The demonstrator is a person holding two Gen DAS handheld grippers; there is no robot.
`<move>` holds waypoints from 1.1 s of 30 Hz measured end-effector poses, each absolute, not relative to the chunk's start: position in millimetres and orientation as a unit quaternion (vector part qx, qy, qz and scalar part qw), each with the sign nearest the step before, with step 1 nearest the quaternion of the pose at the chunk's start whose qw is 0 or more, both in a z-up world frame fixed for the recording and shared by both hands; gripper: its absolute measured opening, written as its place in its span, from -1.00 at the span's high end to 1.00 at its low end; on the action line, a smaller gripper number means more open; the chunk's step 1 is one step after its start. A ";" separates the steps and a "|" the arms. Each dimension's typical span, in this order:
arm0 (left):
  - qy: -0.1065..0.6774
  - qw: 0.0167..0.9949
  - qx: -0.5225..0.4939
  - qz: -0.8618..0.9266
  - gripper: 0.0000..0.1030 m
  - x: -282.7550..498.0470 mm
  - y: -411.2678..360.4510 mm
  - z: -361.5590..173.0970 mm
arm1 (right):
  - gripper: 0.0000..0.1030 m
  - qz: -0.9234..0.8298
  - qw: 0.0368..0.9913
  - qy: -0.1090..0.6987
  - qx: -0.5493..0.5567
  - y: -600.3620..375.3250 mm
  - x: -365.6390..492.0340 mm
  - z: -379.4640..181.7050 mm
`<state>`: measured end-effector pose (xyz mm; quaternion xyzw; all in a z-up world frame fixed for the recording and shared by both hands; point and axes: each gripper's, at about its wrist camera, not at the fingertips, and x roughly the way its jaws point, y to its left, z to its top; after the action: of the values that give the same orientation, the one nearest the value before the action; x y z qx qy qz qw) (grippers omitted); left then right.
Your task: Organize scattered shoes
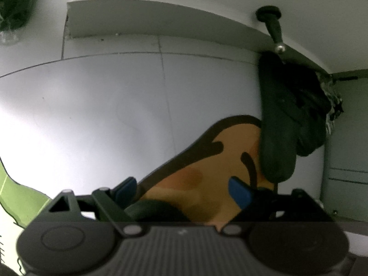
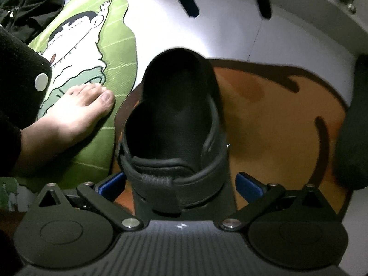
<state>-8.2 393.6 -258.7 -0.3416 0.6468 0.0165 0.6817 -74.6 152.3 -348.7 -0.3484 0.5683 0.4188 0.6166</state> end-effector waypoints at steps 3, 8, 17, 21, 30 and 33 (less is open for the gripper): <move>0.645 0.678 -0.352 0.014 -0.72 -6.7 390.4 -261.8 | -1.00 0.404 0.621 0.564 -0.365 156.8 -76.7 -359.4; 0.643 0.688 -0.336 -0.023 -0.72 3.1 367.5 -257.2 | -0.93 0.383 0.642 0.574 -0.335 153.7 -66.5 -359.3; 0.618 0.710 -0.335 -0.038 -0.73 22.9 340.8 -253.7 | -0.91 0.262 0.726 0.566 -0.290 128.1 -0.2 -335.2; 0.623 0.704 -0.340 -0.032 -0.76 21.6 339.1 -259.6 | -0.91 0.253 0.733 0.560 -0.293 128.0 13.2 -337.8; 0.622 0.687 -0.375 -0.037 -0.91 20.0 343.3 -265.6 | -0.94 0.257 0.761 0.518 -0.294 152.5 26.3 -336.8; 0.622 0.682 -0.382 -0.041 -0.93 16.0 343.1 -268.2 | -0.95 0.251 0.766 0.529 -0.267 151.5 35.1 -338.4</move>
<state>16.0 343.1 -268.2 -0.3825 0.6224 -0.0411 0.6816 35.1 151.5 -338.4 -0.2666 0.5289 0.2512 0.7656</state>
